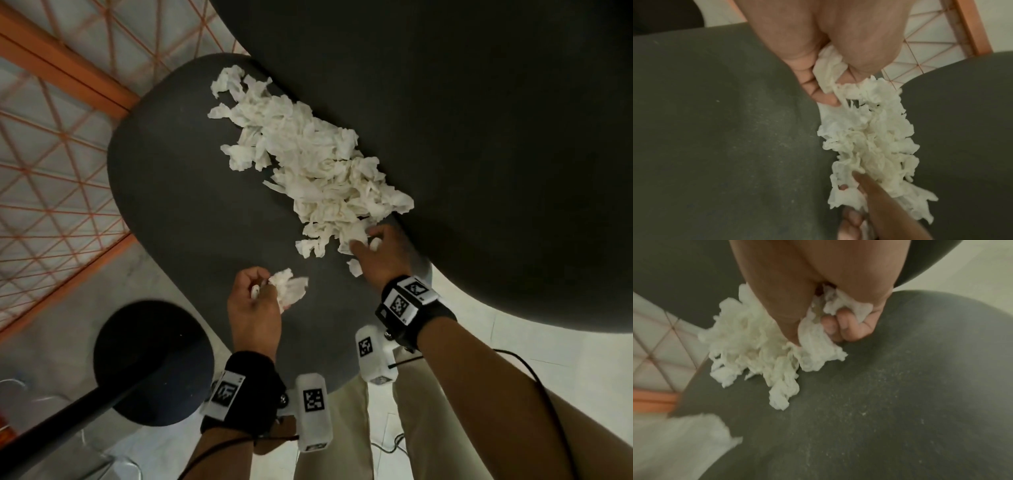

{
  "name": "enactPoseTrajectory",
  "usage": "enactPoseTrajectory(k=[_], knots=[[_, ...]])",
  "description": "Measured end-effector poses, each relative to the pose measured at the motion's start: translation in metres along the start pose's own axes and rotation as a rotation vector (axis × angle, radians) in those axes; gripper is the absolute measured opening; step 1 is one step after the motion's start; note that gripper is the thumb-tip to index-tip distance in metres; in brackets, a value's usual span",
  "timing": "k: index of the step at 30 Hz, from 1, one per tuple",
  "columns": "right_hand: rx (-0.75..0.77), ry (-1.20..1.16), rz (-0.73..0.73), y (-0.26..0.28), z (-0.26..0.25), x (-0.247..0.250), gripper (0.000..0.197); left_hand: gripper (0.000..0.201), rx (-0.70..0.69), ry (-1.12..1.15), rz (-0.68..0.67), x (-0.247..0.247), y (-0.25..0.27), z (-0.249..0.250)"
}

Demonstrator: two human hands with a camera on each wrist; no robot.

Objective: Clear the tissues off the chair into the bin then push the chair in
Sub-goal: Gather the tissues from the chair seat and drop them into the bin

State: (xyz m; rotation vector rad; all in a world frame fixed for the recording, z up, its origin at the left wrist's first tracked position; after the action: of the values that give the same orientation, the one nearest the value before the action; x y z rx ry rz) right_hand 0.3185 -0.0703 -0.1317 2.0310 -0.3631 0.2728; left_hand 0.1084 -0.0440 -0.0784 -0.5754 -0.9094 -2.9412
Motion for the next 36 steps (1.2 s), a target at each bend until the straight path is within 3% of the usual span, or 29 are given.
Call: enactPoseTrajectory(k=[3,9,15,19,24,26,29,33,36], knots=[[-0.018,0.037,-0.02,-0.007,-0.003,-0.012,0.038,0.02,0.022,-0.019,-0.008,-0.002,0.0,-0.003],[0.006,-0.004,-0.022,-0.007,-0.011,-0.003,0.024,0.004,0.057,-0.219,-0.102,-0.02,-0.017,-0.006],[0.026,-0.034,0.046,0.001,0.017,0.016,0.005,0.026,0.06,-0.39,-0.182,-0.058,-0.042,-0.002],[0.028,-0.226,0.074,0.005,0.034,0.024,0.025,0.037,0.033,-0.554,-0.274,-0.079,-0.051,0.004],[-0.061,-0.355,0.058,0.006,0.036,0.028,0.022,0.017,0.054,-0.701,-0.335,-0.082,-0.055,-0.004],[-0.104,-0.329,0.012,0.005,0.034,0.027,0.014,0.017,0.063,-0.65,-0.322,-0.077,-0.052,-0.006],[-0.125,-0.247,-0.004,0.0,0.028,0.025,0.038,0.018,0.066,-0.589,-0.283,-0.065,-0.045,-0.007],[0.009,0.002,0.069,-0.01,0.01,0.021,0.025,0.02,0.029,-0.523,-0.208,-0.045,-0.034,-0.017],[0.074,0.084,0.05,-0.019,-0.004,0.015,0.044,0.02,0.004,-0.505,-0.186,-0.038,-0.029,-0.024]])
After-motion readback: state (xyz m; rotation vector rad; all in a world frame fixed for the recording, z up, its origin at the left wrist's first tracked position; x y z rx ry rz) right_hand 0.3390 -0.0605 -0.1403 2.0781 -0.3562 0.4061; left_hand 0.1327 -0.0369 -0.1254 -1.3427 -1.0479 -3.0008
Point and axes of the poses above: each hand's wrist, its own y-axis away from the middle knuckle, its own x-axis out of the back of the hand, z = x × y, the point moved 3 cm from there along -y, towards the middle knuckle, and after that the axes turned 6 degrees about -z, right-handed, at the moved point
